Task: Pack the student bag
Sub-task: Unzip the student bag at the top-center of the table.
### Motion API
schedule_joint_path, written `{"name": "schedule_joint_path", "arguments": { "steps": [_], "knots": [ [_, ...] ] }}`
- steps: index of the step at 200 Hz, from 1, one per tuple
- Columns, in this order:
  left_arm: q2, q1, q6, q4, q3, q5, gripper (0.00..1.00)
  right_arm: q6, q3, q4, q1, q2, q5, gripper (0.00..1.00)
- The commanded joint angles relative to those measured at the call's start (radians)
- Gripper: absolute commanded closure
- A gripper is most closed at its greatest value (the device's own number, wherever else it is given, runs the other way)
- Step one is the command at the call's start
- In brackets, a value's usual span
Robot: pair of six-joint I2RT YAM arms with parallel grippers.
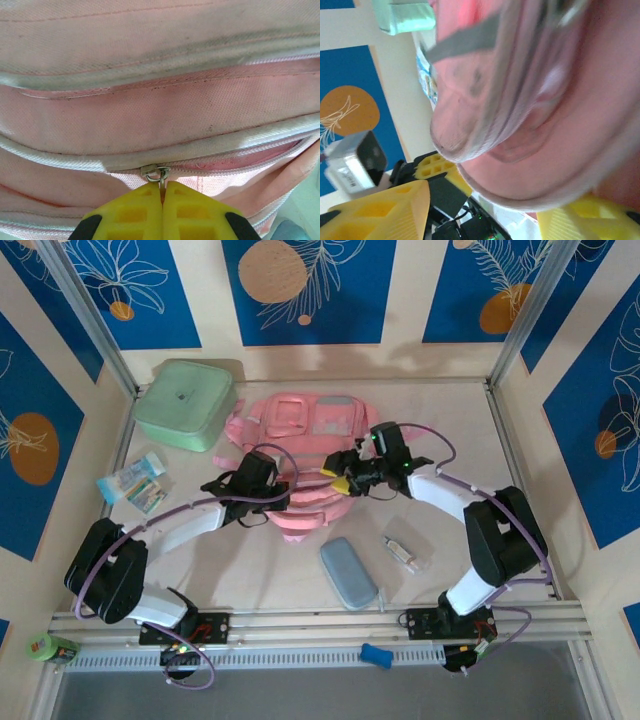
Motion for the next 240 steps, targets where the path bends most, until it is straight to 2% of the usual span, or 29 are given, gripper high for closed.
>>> {"name": "schedule_joint_path", "arguments": {
  "steps": [1,17,33,61,99,141,178,204,221,240],
  "knots": [
    [0.004,-0.005,0.01,-0.004,0.034,0.033,1.0,0.059,-0.001,0.046,0.075,-0.037,0.103,0.38],
    [0.004,-0.005,0.018,-0.014,0.039,0.02,1.0,0.063,0.027,0.0,0.123,-0.025,0.166,0.33],
    [0.001,-0.003,0.024,-0.013,0.035,0.017,1.0,0.1,0.024,0.027,0.15,-0.002,0.212,0.29],
    [-0.001,-0.002,0.03,-0.018,0.03,-0.001,1.0,0.116,0.068,0.045,0.17,0.052,0.292,0.28],
    [-0.008,-0.003,0.028,-0.012,0.024,0.003,1.0,0.128,0.051,0.114,0.176,0.027,0.416,0.42],
    [-0.005,-0.003,0.032,-0.009,0.03,0.003,1.0,0.122,0.087,0.045,0.193,0.021,0.523,0.65],
    [-0.005,-0.002,0.031,-0.015,0.039,-0.006,1.0,0.107,0.119,-0.003,0.22,0.07,0.572,0.62],
    [-0.013,0.001,0.051,-0.047,0.049,-0.029,1.0,0.054,0.1,0.031,0.21,0.062,0.565,0.83],
    [-0.028,0.003,0.064,-0.071,0.049,-0.049,1.0,0.028,0.109,-0.03,0.193,0.04,0.562,0.91],
    [-0.047,0.009,0.072,-0.088,0.041,-0.059,1.0,-0.013,0.081,-0.021,0.166,-0.007,0.528,0.98]
  ]
}}
